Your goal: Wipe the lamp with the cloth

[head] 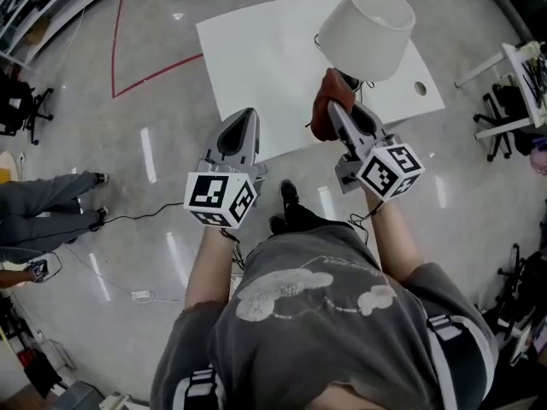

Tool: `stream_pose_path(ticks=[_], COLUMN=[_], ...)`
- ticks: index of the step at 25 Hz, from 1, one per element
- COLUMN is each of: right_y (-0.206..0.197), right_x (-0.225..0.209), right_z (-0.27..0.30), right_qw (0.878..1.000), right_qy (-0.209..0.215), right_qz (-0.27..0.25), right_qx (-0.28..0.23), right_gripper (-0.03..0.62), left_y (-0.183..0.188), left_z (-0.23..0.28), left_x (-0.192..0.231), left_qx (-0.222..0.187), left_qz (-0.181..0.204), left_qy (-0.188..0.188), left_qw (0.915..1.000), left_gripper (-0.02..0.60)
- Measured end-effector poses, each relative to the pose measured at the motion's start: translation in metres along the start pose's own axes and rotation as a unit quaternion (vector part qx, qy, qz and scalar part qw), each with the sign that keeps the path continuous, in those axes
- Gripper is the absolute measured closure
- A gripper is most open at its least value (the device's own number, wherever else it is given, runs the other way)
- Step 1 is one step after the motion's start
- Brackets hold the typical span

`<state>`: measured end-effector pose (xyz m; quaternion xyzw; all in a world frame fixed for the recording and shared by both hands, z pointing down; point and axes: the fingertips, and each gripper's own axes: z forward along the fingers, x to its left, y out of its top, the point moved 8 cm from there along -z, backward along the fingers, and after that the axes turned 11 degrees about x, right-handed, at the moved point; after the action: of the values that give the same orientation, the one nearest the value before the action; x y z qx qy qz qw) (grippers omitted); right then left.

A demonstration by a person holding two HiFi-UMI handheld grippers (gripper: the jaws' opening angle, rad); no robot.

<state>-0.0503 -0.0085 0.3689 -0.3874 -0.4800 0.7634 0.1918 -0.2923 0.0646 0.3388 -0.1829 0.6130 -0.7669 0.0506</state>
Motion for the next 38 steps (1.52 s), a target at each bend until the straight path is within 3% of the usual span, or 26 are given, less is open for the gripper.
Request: stream_pose_path(ticks=[7, 12, 22, 26, 29, 33, 38], right_y=[0.024, 0.050, 0.040, 0.028, 0.042, 0.088, 0.122], right_x=[-0.017, -0.017, -0.018, -0.016, -0.010, 0.006, 0.010], right_z=[0.052, 0.092, 0.128, 0.139, 0.164, 0.161, 0.165], right_qw=[0.999, 0.999, 0.993, 0.979, 0.968, 0.942, 0.906], right_qy=[-0.015, -0.008, -0.096, -0.163, -0.211, -0.287, -0.360], right_qz=[0.036, 0.025, 0.040, 0.056, 0.054, 0.056, 0.079], right_qx=[-0.027, -0.047, -0.063, -0.108, -0.127, -0.166, -0.208], right_gripper=[0.508, 0.508, 0.508, 0.508, 0.508, 0.508, 0.508], left_y=[0.038, 0.062, 0.072, 0.066, 0.074, 0.104, 0.128], left_z=[0.070, 0.117, 0.176, 0.200, 0.223, 0.243, 0.265], left_x=[0.032, 0.051, 0.080, 0.101, 0.128, 0.131, 0.131], left_qx=[0.009, 0.020, 0.030, 0.039, 0.045, 0.050, 0.036], left_qz=[0.022, 0.034, 0.057, 0.061, 0.075, 0.093, 0.100], left_qy=[-0.036, -0.055, -0.144, -0.207, -0.250, -0.312, -0.365], left_qw=[0.9991, 0.9977, 0.9875, 0.9757, 0.9643, 0.9440, 0.9251], left_gripper=[0.575, 0.575, 0.575, 0.575, 0.575, 0.575, 0.575])
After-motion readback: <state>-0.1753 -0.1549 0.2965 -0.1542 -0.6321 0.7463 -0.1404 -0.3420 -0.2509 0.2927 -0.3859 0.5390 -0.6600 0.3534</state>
